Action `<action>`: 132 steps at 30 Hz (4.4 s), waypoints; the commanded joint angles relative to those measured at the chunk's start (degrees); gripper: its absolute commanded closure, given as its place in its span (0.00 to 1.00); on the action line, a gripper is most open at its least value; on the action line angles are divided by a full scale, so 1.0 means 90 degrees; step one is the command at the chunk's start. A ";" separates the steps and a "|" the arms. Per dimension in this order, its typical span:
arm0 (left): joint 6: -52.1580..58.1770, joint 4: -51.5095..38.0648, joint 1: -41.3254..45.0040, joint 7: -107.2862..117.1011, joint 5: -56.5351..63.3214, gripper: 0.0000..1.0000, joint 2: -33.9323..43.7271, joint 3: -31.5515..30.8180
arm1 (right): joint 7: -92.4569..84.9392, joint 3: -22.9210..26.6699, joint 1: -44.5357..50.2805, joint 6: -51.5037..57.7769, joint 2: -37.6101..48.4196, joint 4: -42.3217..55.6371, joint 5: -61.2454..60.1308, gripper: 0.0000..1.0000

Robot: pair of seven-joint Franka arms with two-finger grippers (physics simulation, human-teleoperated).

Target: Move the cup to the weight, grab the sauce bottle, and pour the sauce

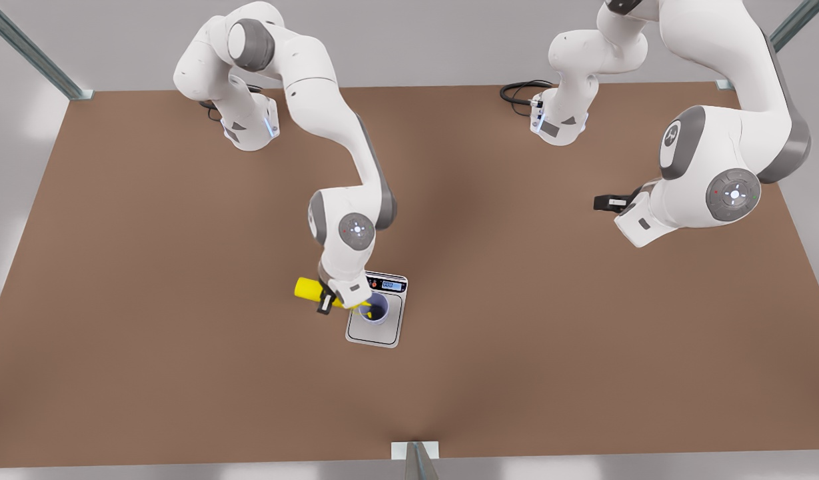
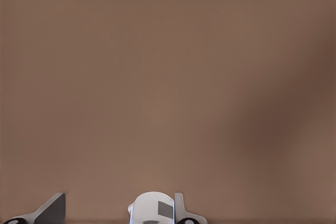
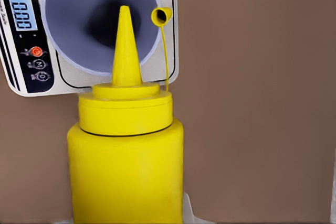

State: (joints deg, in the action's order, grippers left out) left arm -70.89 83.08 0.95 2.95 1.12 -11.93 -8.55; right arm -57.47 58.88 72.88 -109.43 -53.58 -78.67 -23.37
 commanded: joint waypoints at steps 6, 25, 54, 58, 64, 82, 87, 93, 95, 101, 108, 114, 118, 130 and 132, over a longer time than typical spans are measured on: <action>0.0015 -0.0003 0.0001 -0.0054 -0.0007 0.00 0.0007 -0.0008 | 0.0067 0.0206 0.0193 -0.0009 -0.0190 0.0011 0.0506 0.45; 0.0035 -0.0003 0.0011 -0.0044 0.0003 0.00 0.0036 -0.0076 | 0.0048 0.0294 0.0320 -0.0009 -0.0366 0.0040 0.0731 0.45; 0.0054 -0.0032 -0.0087 0.0835 0.0228 0.00 0.0046 -0.0613 | -0.7647 -0.1630 -0.4943 0.4063 0.0006 -0.0214 -0.6691 0.45; 0.0132 -0.0042 -0.0077 0.0835 0.0228 0.00 0.0065 -0.0623 | -0.8526 -0.2088 -0.5520 0.4229 0.0006 -0.0223 -0.6944 0.45; 0.0142 -0.0041 -0.0077 0.0835 0.0237 0.00 0.0066 -0.0642 | -0.9015 -0.2997 -0.6116 0.4229 -0.0082 -0.0301 -0.7316 0.45; 0.0181 -0.0042 -0.0028 0.0874 0.0247 0.00 0.0085 -0.0652 | -0.9982 -0.3602 -0.6360 0.3682 -0.0571 -0.0370 -0.8146 0.45; 0.0191 -0.0042 -0.0028 0.0874 0.0247 0.00 0.0085 -0.0652 | -0.9982 -0.3730 -0.6409 0.3682 -0.0736 -0.0341 -0.8146 0.45; 0.0191 -0.0042 -0.0028 0.0874 0.0247 0.00 0.0085 -0.0652 | -0.9972 -0.3798 -0.6409 0.3653 -0.0951 -0.0262 -0.8165 0.45; 0.0191 -0.0042 -0.0028 0.0874 0.0247 0.00 0.0085 -0.0652 | -0.9952 -0.3798 -0.6399 0.3653 -0.0971 -0.0262 -0.8165 0.45; 0.0191 -0.0051 -0.0028 0.0874 0.0257 0.00 0.0085 -0.0662 | -0.9903 -0.3827 -0.6438 0.3653 -0.1059 -0.0214 -0.8155 0.45; 0.0220 -0.0061 -0.0038 0.0893 0.0257 0.00 0.0085 -0.0779 | -0.9757 -0.3827 -0.6438 0.3653 -0.1049 -0.0214 -0.8136 0.00; 0.0220 -0.0071 -0.0038 0.0972 0.0267 0.00 0.0085 -0.0808 | -0.9767 -0.3818 -0.6497 0.3682 -0.1049 -0.0214 -0.8126 0.00; 0.0220 -0.0071 -0.0028 0.0972 0.0267 0.00 0.0085 -0.0808 | -0.9767 -0.3827 -0.6526 0.3692 -0.1049 -0.0214 -0.8126 0.00; 0.0230 -0.0081 -0.0038 0.0972 0.0276 0.00 0.0085 -0.0886 | -0.9884 -0.3818 -0.7063 0.3790 -0.1137 -0.0136 -0.8048 0.00; 0.0220 -0.0081 -0.0038 0.0972 0.0306 0.00 0.0085 -0.0886 | -0.9933 -0.3808 -0.7258 0.3917 -0.1147 -0.0097 -0.8019 0.00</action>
State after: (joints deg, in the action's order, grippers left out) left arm -68.91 82.37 0.63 11.45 3.61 -11.22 -16.47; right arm -145.14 24.62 8.12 -75.40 -63.91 -79.59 -95.82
